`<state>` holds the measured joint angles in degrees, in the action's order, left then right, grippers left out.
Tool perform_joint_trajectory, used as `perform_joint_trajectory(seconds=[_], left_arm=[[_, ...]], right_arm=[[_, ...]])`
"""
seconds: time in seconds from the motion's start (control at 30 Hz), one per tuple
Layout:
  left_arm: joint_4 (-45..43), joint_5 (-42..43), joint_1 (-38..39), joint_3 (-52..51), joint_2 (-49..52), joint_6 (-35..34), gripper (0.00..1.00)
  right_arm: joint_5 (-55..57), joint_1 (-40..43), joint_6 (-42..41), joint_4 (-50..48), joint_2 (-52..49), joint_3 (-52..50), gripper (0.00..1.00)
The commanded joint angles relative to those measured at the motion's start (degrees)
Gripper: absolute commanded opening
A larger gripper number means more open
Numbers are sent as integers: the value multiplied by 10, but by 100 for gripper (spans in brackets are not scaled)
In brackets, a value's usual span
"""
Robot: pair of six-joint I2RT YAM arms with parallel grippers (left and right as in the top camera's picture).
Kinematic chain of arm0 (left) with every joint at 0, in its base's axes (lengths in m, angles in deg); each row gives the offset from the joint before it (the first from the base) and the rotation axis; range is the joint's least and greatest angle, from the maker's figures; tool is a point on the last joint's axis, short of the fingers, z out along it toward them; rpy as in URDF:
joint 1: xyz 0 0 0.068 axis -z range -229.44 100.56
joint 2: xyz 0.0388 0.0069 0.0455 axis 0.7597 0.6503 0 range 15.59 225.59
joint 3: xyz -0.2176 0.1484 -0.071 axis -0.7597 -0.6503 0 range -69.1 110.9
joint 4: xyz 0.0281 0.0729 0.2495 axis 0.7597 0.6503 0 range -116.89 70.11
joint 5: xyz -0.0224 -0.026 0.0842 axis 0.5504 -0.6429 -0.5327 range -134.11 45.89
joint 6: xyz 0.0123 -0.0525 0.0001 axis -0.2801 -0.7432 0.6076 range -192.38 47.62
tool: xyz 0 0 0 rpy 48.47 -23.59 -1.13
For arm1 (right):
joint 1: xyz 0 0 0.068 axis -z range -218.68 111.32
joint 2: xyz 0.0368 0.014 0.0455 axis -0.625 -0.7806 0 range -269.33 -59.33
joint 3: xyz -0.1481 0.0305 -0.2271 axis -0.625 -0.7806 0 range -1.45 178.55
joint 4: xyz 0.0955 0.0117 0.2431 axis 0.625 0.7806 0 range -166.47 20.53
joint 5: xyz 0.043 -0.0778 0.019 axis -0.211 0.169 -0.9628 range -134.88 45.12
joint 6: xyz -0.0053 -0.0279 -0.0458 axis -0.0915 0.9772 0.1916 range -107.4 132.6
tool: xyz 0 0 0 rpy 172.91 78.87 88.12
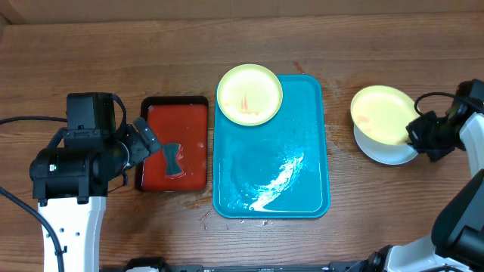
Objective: Clean dirty plates on tray and stack at the side
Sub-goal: 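Carry the yellow plate right and stack it on the white plate, then move the right gripper to the remaining yellow plate and grasp its rim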
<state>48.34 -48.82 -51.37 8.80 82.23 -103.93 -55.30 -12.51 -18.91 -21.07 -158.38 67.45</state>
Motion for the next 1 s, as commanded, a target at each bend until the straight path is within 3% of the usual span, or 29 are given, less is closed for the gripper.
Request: perform_joint_trajectory(seconds=[0.0,0.17,0.3,0.53,0.77,0.97], left_arm=[[-1,3,-3,10,-6,-2,100],[0,3,-3,10,-6,-2,100],[-1,3,-3,10,-6,-2,100],[-1,3,-3,10,-6,-2,100],[-1,3,-3,10,-6,-2,100],[-1,3,-3,10,-6,-2,100]], right_arm=[[17,10,-3,4,8,3,4],[40,9,-2,44,9,3,6],[52,5,-2,54,12,4,31],[-42,-29,59,57,86,38,40],[-96,-189,173,54,165,116,42],[28,-362,183,15,157,155,45]])
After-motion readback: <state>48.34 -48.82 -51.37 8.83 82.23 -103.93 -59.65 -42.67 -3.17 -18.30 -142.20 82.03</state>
